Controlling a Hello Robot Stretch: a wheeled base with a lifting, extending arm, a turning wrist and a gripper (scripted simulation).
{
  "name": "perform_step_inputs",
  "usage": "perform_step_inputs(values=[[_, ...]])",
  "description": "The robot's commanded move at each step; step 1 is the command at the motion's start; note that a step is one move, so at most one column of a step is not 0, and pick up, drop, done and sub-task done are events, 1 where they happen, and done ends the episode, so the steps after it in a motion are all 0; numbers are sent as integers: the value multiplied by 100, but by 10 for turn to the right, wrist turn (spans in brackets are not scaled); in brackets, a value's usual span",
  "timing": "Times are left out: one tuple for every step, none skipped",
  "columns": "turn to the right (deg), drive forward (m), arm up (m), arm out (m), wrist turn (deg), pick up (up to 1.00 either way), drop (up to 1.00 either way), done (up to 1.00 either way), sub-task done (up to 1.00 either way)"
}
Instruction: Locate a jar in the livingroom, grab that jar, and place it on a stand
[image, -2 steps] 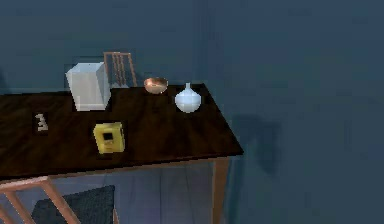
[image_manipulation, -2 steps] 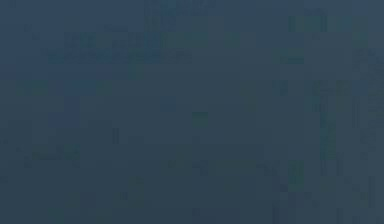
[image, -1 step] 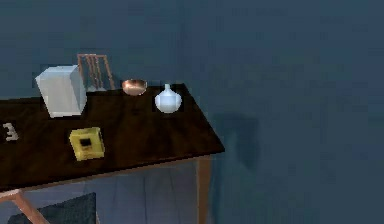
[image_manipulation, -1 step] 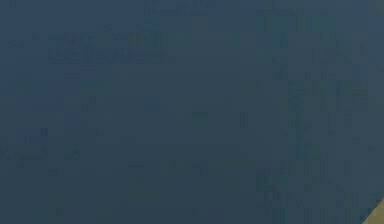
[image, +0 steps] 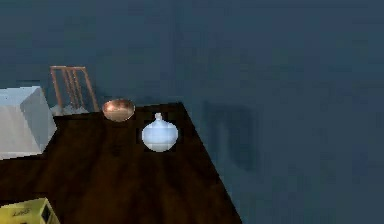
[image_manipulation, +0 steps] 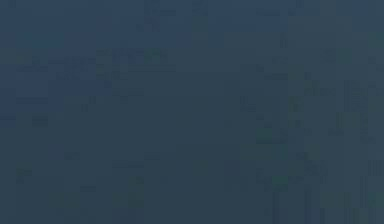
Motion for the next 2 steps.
perform_step_inputs(values=[[-450, 0, 0, 0, 0, 0, 0, 0, 0], [-450, 0, 0, 0, 0, 0, 0, 0, 0]])
